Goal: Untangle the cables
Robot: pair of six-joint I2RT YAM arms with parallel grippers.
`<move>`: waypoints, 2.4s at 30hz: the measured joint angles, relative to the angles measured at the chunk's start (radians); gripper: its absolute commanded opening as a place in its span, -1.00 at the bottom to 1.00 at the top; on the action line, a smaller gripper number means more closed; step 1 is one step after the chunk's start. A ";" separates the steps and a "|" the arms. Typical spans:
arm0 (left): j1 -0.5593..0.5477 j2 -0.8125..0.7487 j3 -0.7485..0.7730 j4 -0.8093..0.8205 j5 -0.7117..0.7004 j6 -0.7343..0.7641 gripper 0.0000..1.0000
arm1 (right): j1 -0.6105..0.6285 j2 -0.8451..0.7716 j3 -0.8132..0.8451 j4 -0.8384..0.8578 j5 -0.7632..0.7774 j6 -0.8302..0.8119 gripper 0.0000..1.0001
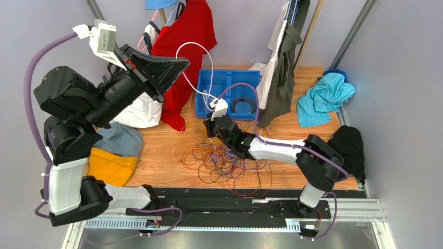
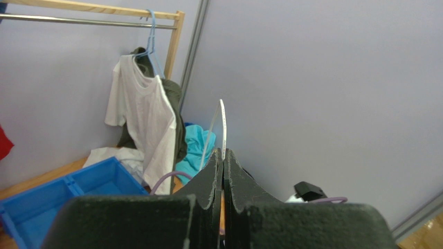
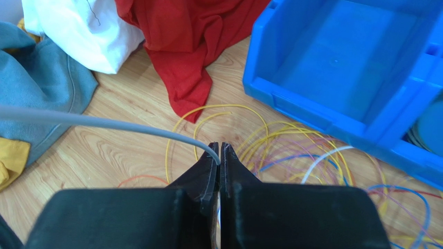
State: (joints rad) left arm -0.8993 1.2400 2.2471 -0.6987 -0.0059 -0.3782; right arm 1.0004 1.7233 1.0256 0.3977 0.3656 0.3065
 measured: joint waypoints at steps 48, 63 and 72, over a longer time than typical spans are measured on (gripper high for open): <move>-0.002 -0.326 -1.318 0.539 -0.103 -0.196 -1.00 | -0.034 -0.368 0.502 -0.938 -0.088 -0.041 -1.00; 0.251 0.173 -0.840 0.431 -0.144 -0.203 -1.00 | -0.388 0.127 0.810 -0.896 -0.240 0.063 -1.00; 0.379 0.418 -0.772 0.417 -0.100 -0.249 -1.00 | -0.434 0.279 0.899 -0.848 -0.287 0.071 -1.00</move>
State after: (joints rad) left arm -0.5205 1.6585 1.4750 -0.2821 -0.1059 -0.6277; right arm 0.5663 2.0022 1.9247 -0.4500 0.0788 0.3771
